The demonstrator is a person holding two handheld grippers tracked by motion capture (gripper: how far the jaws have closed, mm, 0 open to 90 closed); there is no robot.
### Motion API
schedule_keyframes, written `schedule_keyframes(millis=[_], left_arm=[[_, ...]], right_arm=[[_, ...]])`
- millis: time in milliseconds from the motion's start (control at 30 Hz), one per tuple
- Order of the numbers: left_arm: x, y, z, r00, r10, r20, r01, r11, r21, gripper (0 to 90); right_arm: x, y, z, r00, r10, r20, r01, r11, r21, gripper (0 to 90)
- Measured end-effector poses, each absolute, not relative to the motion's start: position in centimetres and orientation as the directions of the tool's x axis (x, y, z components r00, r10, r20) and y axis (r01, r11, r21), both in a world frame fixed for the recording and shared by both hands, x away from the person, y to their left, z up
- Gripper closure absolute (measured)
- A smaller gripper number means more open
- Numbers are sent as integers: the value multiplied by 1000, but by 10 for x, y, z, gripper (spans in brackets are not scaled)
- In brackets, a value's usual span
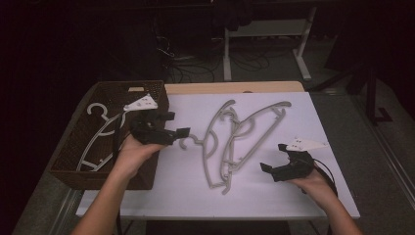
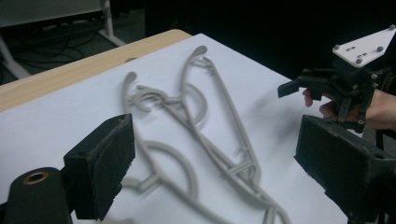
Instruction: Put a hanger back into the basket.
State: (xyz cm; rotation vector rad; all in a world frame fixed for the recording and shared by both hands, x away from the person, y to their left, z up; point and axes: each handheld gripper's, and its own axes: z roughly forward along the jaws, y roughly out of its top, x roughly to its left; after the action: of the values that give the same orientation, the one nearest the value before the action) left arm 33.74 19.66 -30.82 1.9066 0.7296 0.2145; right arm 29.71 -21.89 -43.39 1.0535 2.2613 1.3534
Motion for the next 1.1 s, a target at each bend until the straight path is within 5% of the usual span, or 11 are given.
schedule_keyframes(millis=[733,933,1100], left_arm=[[378,109,-394,802,564,-197,444,-342,828,140],[391,102,-404,803,562,-200,446,-342,827,140],[396,100,-409,813,542,-212,441,-337,832,139]], right_arm=[[300,-218,-431,-682,725,99,437,295,850,0],[315,-217,-424,-667,739,89,454,309,835,68],[348,-210,-419,-658,752,50,463,352,814,225]])
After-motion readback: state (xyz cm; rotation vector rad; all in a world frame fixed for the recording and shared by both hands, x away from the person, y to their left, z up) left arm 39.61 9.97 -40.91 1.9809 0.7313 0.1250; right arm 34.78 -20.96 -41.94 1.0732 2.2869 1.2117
